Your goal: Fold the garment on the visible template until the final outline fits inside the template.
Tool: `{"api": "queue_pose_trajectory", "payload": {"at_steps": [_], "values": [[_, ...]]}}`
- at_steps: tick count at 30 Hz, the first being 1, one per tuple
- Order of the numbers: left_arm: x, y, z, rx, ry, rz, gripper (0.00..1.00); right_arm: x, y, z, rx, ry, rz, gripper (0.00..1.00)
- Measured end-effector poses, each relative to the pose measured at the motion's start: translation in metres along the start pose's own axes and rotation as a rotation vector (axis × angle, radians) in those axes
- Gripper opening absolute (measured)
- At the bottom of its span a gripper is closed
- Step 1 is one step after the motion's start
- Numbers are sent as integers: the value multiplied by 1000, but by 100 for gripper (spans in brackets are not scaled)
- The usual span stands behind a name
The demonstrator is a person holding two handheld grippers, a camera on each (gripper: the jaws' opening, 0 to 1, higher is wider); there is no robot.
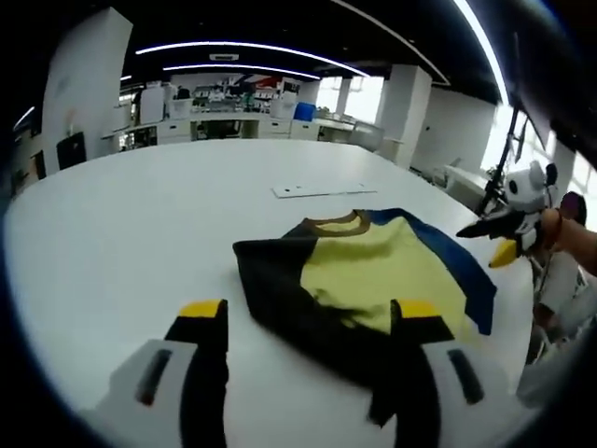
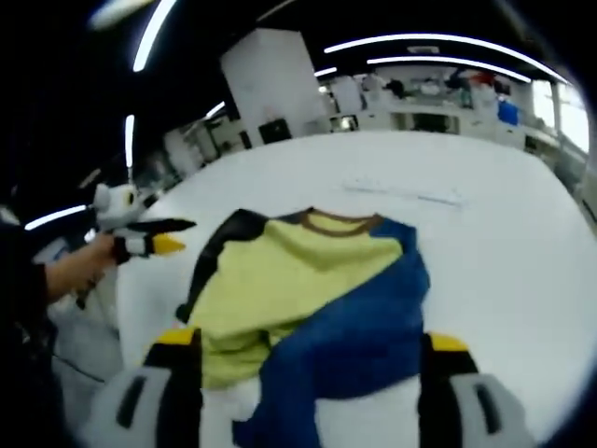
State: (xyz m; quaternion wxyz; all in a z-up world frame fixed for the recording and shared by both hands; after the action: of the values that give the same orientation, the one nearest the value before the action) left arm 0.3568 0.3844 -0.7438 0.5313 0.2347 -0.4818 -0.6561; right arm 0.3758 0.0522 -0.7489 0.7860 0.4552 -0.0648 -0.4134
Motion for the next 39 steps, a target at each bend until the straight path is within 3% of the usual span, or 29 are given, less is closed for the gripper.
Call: {"api": "queue_pose_trajectory", "payload": {"at_steps": [6, 15, 26, 32, 39], "values": [[21, -10, 11, 10, -33, -4, 70, -15, -20, 15, -27, 25, 22, 91], [41, -35, 20, -27, -64, -30, 67, -28, -48, 24, -66, 12, 56, 79], [56, -71, 18, -90, -87, -62, 50, -34, -76, 29, -89, -25, 175, 53], [64, -79, 13, -102, -98, -104, 43, -32, -80, 34, -55, -39, 175, 41], [70, -84, 9, -134, -96, -133, 34, -29, -87, 32, -68, -86, 216, 26]]}}
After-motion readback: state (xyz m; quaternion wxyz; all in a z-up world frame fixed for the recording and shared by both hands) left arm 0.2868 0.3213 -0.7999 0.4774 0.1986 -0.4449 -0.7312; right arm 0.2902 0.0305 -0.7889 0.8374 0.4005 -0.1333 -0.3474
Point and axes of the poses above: the point that each gripper's makers call its tool centre point, and the gripper's own axes: z roughly backward along the fingers, x roughly to its right, y roughly out of its top, the point moved 6 cm from there along z, roughly backward along the fingers, and after that the axes turned 4 degrees about x, right-handed, at the moved point
